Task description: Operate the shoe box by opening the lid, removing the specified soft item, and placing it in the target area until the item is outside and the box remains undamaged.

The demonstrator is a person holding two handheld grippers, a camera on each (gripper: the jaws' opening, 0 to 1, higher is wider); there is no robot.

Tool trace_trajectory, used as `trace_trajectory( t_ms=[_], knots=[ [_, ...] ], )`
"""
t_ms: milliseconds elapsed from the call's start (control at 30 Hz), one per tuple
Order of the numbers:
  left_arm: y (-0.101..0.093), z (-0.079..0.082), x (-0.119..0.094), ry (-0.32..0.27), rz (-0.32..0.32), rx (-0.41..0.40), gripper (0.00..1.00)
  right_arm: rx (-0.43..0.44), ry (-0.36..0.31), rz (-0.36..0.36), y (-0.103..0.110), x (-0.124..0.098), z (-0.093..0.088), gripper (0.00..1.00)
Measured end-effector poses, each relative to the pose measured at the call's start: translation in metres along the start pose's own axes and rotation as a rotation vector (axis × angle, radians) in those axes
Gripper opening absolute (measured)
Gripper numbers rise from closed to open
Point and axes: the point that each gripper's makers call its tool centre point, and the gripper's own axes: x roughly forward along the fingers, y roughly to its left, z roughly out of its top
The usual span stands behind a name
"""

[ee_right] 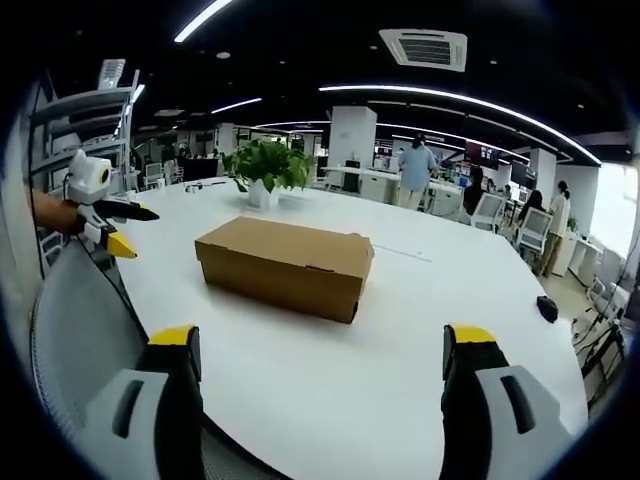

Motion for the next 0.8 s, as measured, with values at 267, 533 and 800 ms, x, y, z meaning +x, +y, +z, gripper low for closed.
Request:
trace_trajectory(
  t_ms=[267,533,800],
  knots=[
    [0.001,0.001,0.005,0.014,0.008,0.000,1.00,-0.011,0.012,0.021,-0.003,0.002,-0.001,0.96],
    [0.006,0.000,0.011,0.029,0.007,0.013,1.00,-0.012,0.022,0.046,-0.008,0.005,-0.001,0.96],
    [0.004,0.001,0.018,0.036,-0.004,0.020,0.99,-0.030,0.032,0.068,-0.014,0.008,0.000,0.93]
  ],
)
